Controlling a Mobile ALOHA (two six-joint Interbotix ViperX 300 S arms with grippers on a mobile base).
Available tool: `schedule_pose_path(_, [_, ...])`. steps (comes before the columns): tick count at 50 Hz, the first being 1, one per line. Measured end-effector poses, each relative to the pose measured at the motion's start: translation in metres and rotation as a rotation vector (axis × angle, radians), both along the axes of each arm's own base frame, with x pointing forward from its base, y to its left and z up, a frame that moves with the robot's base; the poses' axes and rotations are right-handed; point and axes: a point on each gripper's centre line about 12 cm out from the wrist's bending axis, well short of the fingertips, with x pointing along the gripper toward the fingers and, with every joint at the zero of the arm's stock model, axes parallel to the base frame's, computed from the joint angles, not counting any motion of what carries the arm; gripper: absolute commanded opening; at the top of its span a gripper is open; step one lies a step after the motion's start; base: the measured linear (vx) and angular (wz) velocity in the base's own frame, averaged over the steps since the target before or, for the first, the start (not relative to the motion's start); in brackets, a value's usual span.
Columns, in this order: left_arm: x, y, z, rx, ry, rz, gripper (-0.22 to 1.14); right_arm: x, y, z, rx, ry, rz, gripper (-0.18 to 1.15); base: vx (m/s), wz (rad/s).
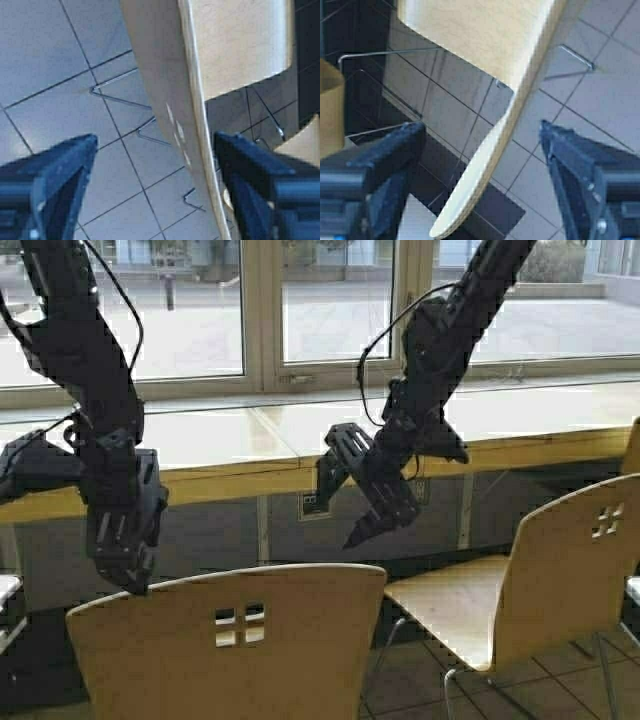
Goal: Push the chairs under the table
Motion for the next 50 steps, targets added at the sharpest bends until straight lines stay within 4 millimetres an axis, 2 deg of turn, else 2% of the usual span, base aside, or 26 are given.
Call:
schedule_pose_path(21, [0.017, -0.007, -0.031, -0.002, 0.031, 0.038, 1.0, -0.001, 0.011, -0.052, 0.035, 0.097, -0.025, 1.0, 0.02, 0.04])
schedule_pose_path(29, [0.026, 0.0, -0.044, 0.003, 0.041, 0.065, 1.0, 0.002, 0.014, -0.072, 0.041, 0.114, -0.034, 1.0, 0.01, 0.02])
schedule_pose_path(41, [0.042, 0.002, -0.072, 0.004, 0.063, 0.079, 1.0, 0.009, 0.019, -0.095, 0.057, 0.125, -0.045, 1.0, 0.01, 0.02])
schedule_pose_path(50, [0.054, -0.001, -0.094, -0.015, 0.084, 0.074, 1.0, 0.017, 0.013, -0.112, 0.071, 0.141, -0.061, 1.0, 0.01, 0.01])
